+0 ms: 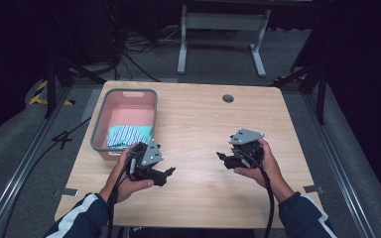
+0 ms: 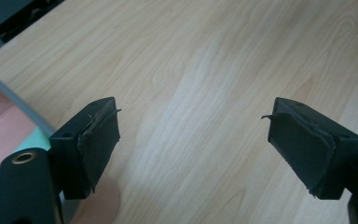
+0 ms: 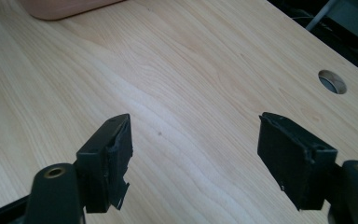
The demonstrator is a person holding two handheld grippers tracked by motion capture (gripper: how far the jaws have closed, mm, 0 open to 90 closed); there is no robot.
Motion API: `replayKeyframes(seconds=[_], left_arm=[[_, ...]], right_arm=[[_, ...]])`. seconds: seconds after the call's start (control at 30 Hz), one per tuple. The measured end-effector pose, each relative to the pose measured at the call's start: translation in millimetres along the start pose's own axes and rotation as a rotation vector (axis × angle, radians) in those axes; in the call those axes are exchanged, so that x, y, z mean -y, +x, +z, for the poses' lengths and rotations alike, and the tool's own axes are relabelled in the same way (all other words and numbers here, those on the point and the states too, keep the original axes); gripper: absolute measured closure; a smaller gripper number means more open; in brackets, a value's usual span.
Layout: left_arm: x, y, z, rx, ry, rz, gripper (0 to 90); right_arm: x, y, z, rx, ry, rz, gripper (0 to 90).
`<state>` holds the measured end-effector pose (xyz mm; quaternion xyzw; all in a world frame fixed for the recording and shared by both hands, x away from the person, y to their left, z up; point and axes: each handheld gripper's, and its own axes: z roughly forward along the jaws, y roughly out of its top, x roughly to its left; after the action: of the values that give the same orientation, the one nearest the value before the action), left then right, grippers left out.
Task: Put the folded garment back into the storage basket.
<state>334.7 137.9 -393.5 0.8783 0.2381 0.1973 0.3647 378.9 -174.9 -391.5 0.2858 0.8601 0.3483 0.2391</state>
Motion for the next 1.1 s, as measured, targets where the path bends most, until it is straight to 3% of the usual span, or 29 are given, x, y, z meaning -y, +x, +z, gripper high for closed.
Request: replayKeyframes(seconds=[0.23,0.5,0.7,0.93,1.1], left_arm=[[5.5,-9.6,10.4,0.042,0.021,0.034,16.7],[20.0,-13.9,19.3,0.058,0.087,0.053,16.9],[32.3,-15.5,25.4,0.083,0.109,0.047,17.0],[42.5,-17.8,32.1,0.099,0.113,0.041,17.0],[55.4,-18.4,31.7,0.129,0.117,0.033,16.7]], right_arm=[[22.8,-3.1,-11.7,0.015,0.012,0.005,27.1],[51.3,-5.9,-23.4,0.017,0.020,0.006,26.2],[73.1,-7.5,-28.2,0.014,0.028,0.008,25.4],[95.7,-8.5,-29.1,-0.012,0.041,0.049,24.6],[114.3,-7.4,-28.4,-0.003,0.062,0.067,24.6]])
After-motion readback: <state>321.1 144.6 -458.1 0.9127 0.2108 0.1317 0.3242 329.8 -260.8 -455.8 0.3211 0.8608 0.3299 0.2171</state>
